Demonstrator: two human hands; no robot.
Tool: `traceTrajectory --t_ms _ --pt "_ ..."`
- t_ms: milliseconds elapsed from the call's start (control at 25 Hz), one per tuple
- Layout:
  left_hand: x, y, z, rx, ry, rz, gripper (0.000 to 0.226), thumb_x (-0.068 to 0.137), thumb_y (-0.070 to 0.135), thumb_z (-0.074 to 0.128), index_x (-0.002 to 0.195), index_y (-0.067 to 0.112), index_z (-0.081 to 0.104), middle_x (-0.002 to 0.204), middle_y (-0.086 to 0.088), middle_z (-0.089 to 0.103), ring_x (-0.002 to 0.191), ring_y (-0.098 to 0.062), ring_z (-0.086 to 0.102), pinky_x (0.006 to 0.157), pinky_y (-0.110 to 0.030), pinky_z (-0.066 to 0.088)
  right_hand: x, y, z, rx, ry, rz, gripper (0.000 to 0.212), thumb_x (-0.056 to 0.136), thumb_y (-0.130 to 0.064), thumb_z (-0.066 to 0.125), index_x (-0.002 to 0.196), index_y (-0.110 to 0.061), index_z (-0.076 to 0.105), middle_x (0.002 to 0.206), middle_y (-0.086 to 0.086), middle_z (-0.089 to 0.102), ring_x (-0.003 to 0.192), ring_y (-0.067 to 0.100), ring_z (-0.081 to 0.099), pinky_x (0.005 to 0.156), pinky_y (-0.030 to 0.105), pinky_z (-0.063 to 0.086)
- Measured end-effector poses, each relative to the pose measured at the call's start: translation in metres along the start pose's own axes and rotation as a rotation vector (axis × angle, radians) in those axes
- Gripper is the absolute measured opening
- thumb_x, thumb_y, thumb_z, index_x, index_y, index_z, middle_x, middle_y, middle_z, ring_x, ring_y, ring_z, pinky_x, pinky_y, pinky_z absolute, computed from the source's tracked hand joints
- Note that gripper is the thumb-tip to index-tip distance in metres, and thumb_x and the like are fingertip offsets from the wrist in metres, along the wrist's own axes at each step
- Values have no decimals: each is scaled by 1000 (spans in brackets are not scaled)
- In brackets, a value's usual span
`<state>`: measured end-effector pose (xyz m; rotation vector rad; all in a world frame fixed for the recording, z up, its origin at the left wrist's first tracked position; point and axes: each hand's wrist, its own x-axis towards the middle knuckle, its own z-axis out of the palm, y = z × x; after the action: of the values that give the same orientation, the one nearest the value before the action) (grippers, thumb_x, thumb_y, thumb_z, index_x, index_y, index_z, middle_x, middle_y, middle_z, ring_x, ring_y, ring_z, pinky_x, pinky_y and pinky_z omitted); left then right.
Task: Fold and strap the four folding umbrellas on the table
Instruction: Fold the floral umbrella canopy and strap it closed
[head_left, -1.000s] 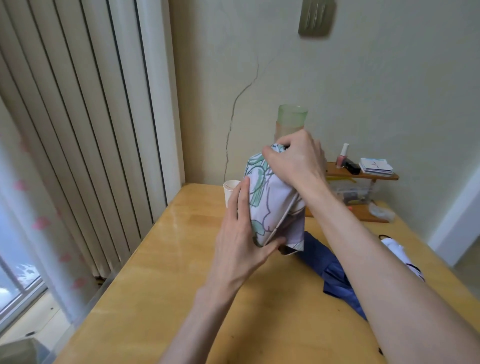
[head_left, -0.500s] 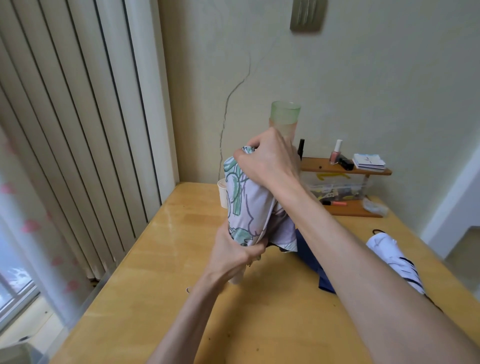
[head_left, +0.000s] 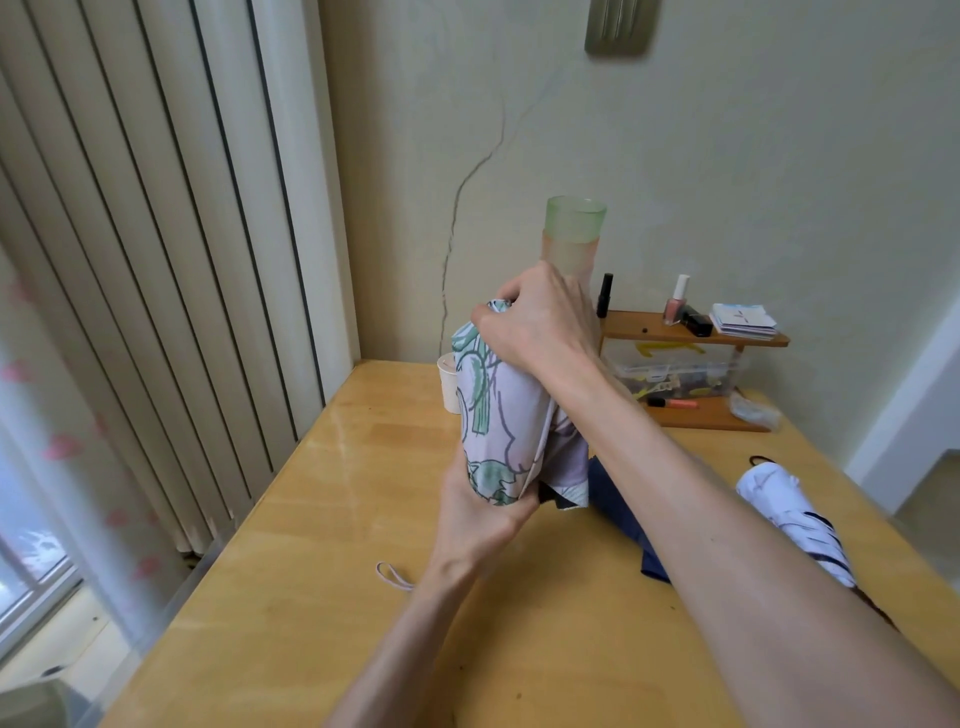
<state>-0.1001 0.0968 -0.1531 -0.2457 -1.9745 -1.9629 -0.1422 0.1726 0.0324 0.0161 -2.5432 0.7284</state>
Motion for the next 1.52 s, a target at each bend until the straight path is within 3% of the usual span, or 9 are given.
traceTrajectory --t_ms 120,200,360,680,920,1080,1200,1360,1520 --pt "4 7 -10 -44 -72 -88 37 75 -5 85 106 1 64 77 4 75 64 -13 71 56 -31 60 9 10 -7 104 -175 -104 42 90 -51 70 82 -10 69 74 -2 59 83 26 60 66 33 41" --pt "8 9 -20 -83 -86 -136 26 82 -6 83 99 -6 64 70 -5 70 54 -20 63 50 -32 54 9 18 -19 213 -378 -234 48 90 -61 73 119 -22 74 107 -9 72 99 11 66 83 32 53" --pt "13 22 -41 -287 -109 -215 39 78 9 90 110 0 70 93 -13 78 73 -34 72 60 -38 59 2 44 -27 347 -479 -368 83 84 -43 88 156 -33 45 149 -11 57 129 4 57 109 25 46" --pt "21 29 -78 -346 -258 -233 49 77 19 84 124 13 70 116 -14 77 94 -37 77 66 -45 64 -11 74 -7 731 -285 -200 54 79 -25 92 126 -11 70 102 -1 82 91 11 79 77 25 61" --pt "20 30 -67 -343 -173 -258 95 53 62 98 127 12 65 111 -7 79 87 -28 78 59 -38 63 -32 86 -4 569 -130 -286 77 82 -49 87 147 -37 48 137 -6 49 123 5 52 97 19 45" --pt "20 33 -60 -380 -111 -283 46 90 38 77 127 14 66 115 -12 78 87 -30 78 55 -34 61 -61 103 12 372 -297 -393 71 78 -32 90 138 -42 54 132 -15 45 124 -5 48 100 22 42" --pt "19 35 -57 -419 -110 -290 42 92 29 68 131 15 66 118 -13 78 95 -35 78 61 -39 63 -70 108 28 353 -142 -415 48 85 -17 84 127 -31 64 116 -16 56 105 -4 56 80 15 42" --pt "21 33 -56 -405 -114 -280 37 97 21 68 132 12 66 120 -14 77 100 -37 77 65 -41 63 -76 113 40 372 -98 -425 52 83 -11 84 127 -29 63 126 -19 65 116 1 61 98 23 52" --pt "23 27 -54 -316 -81 -275 31 93 13 75 123 13 71 116 -12 79 96 -32 78 72 -42 65 -82 116 49 296 112 -406 28 84 -10 84 104 -24 71 90 -21 68 68 1 58 64 29 49"
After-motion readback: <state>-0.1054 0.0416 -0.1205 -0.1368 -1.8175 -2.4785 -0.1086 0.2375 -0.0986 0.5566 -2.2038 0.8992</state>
